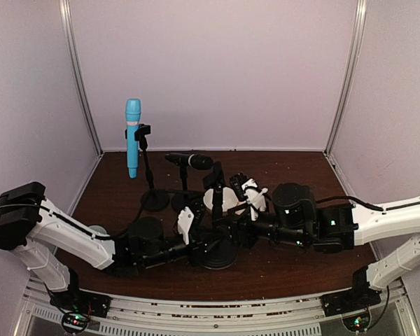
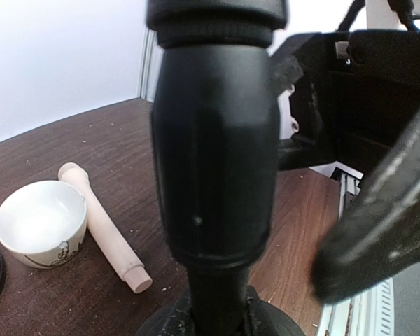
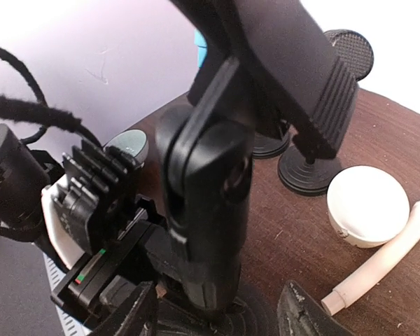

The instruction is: Attach the microphones to the stand

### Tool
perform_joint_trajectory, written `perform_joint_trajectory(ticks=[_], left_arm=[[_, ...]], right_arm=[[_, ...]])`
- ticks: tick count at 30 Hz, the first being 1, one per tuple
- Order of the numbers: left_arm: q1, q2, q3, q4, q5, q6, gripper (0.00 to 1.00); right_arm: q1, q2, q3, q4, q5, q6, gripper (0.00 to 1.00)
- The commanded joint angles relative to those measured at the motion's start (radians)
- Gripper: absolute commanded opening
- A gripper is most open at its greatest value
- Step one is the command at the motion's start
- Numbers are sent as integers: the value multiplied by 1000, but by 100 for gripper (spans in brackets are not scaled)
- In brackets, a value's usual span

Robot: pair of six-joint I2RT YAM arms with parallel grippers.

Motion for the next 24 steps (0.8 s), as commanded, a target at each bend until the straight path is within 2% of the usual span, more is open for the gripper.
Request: perform_joint_trajectory(ticks=[1,4,7,14,15,18,24], left_arm=[[-17,-38,51,47,-56,28,0],[-22,-34,54,34,-58,28,0],[-27,-29,55,36,-56,28,0],[-30,-23,53,46,-54,26,0],[-30,-21,54,43,-53,26,2],[-30,-9,67,24,-59,29,16],[-30,41,84,39,-59,33,25]], right_arm=[[9,41,57,0,90,17,58],[9,52,57,28,85,22,55],[10,56,52,43,86,24,45],[9,33,7,72,101,21,3],[9,29,2,74,99,20,0],[8,19,-10,87,89,19,0],[8,12,-8,102,75,9,0]])
